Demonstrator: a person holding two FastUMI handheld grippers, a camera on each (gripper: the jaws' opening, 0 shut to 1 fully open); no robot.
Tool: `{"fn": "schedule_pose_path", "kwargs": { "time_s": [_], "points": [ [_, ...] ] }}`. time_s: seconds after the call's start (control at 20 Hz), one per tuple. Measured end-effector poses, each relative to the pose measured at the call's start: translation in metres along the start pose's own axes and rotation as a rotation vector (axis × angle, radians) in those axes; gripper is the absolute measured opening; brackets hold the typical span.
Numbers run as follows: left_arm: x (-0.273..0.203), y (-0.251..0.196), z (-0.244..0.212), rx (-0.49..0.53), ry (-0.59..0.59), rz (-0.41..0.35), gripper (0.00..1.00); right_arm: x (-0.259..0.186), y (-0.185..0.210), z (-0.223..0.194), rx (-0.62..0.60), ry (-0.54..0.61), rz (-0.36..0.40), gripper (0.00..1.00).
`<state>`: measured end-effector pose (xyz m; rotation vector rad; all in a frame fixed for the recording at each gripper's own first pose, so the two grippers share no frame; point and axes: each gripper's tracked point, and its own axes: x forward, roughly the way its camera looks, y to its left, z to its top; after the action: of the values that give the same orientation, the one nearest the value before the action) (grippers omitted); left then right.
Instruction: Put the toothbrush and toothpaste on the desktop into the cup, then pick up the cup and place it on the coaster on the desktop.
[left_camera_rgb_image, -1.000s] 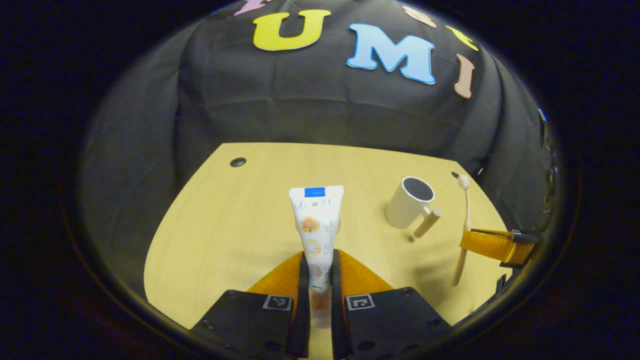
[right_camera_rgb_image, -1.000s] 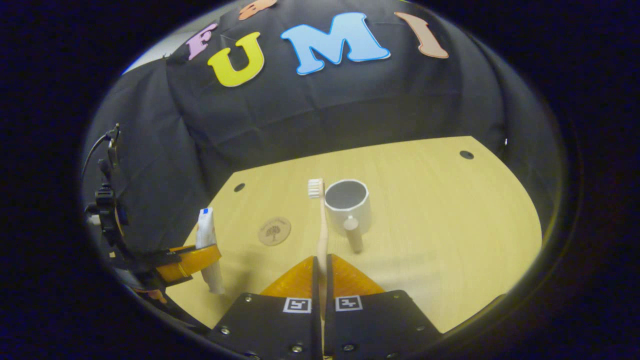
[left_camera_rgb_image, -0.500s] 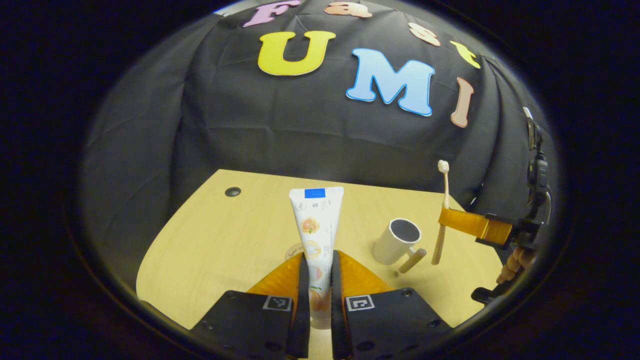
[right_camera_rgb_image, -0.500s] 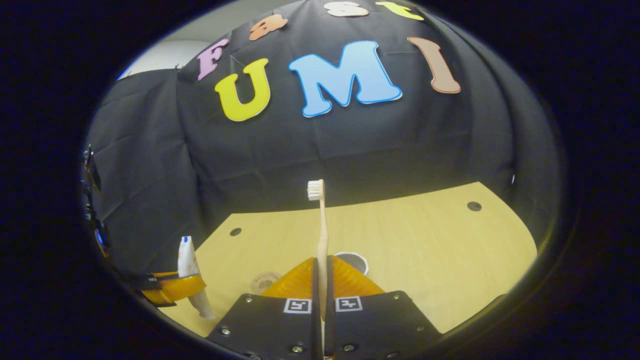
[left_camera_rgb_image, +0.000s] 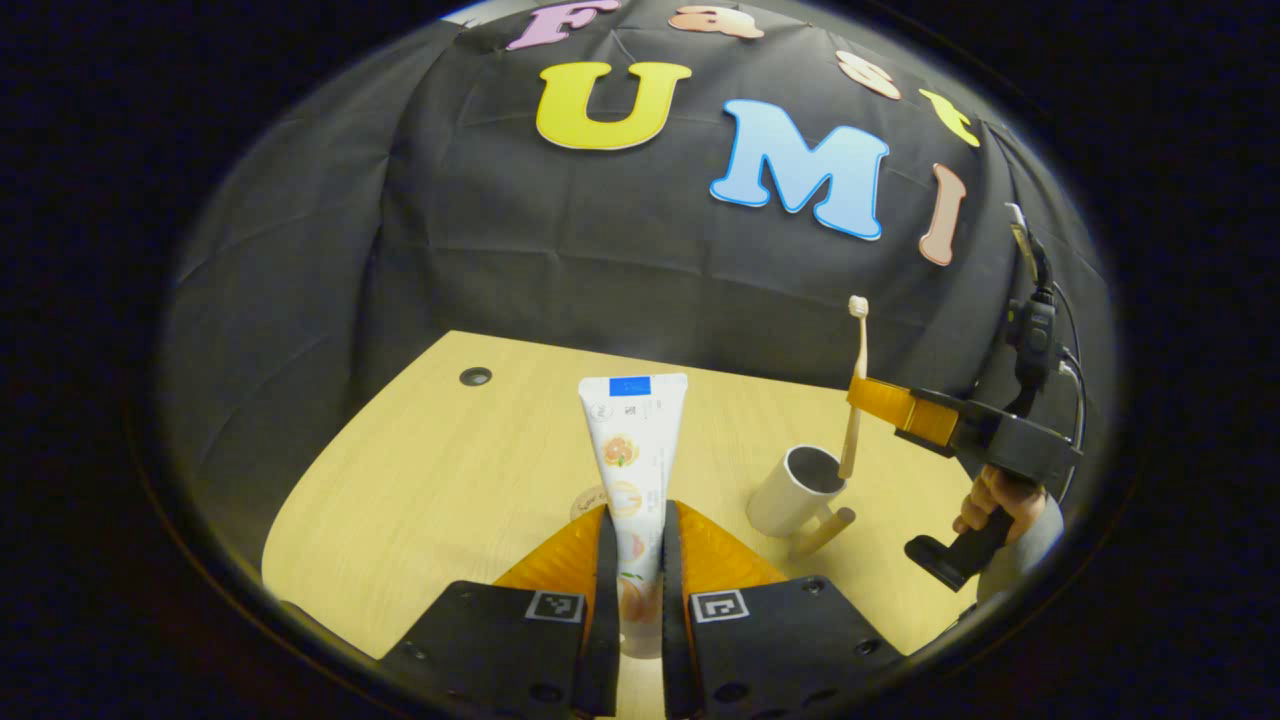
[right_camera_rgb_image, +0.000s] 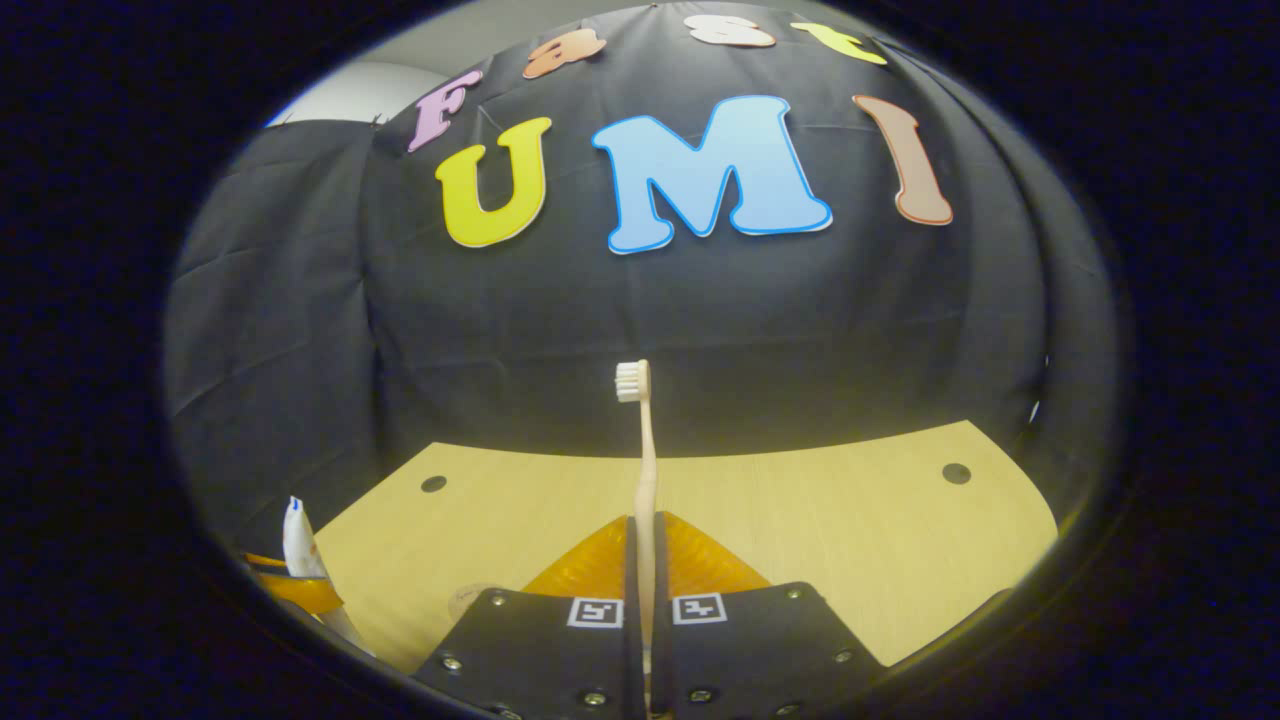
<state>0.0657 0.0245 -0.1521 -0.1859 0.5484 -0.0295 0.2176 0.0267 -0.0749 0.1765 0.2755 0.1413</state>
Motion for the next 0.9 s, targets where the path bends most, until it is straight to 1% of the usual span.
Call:
{"fn": "schedule_pose_path", "kwargs": {
  "time_s": [0.2,0.35,0.4,0.5,0.55,0.65,0.75,0.8,0.85,0.9],
  "points": [
    [-0.001,-0.001,-0.001,-0.014,-0.006,0.021,0.25,0.013,0.002,-0.013,-0.024,0.014,0.021,0.04],
    [-0.003,-0.003,0.000,-0.019,-0.009,0.027,0.25,0.021,0.004,-0.029,-0.028,0.054,0.050,0.04],
    [-0.004,-0.004,-0.001,-0.023,-0.010,0.031,0.23,0.023,0.003,-0.034,-0.032,0.071,0.051,0.04],
    [-0.006,-0.006,-0.003,-0.030,-0.008,0.033,0.25,0.023,0.003,-0.045,-0.035,0.107,0.061,0.05],
    [-0.005,-0.006,-0.001,-0.033,-0.007,0.034,0.25,0.021,0.003,-0.048,-0.038,0.119,0.061,0.07],
    [-0.004,-0.008,-0.001,-0.037,-0.005,0.033,0.25,0.019,0.002,-0.051,-0.052,0.128,0.066,0.10],
    [-0.003,-0.010,-0.002,-0.036,-0.004,0.031,0.25,0.013,0.001,-0.052,-0.066,0.136,0.070,0.13],
    [-0.003,-0.012,-0.001,-0.037,-0.005,0.026,0.23,0.009,0.001,-0.052,-0.068,0.137,0.072,0.16],
    [-0.002,-0.015,0.000,-0.037,-0.006,0.024,0.24,0.004,-0.001,-0.052,-0.070,0.139,0.070,0.24],
    [-0.001,-0.017,0.001,-0.035,-0.007,0.017,0.25,0.000,-0.002,-0.052,-0.071,0.141,0.067,0.31]
  ]
}}
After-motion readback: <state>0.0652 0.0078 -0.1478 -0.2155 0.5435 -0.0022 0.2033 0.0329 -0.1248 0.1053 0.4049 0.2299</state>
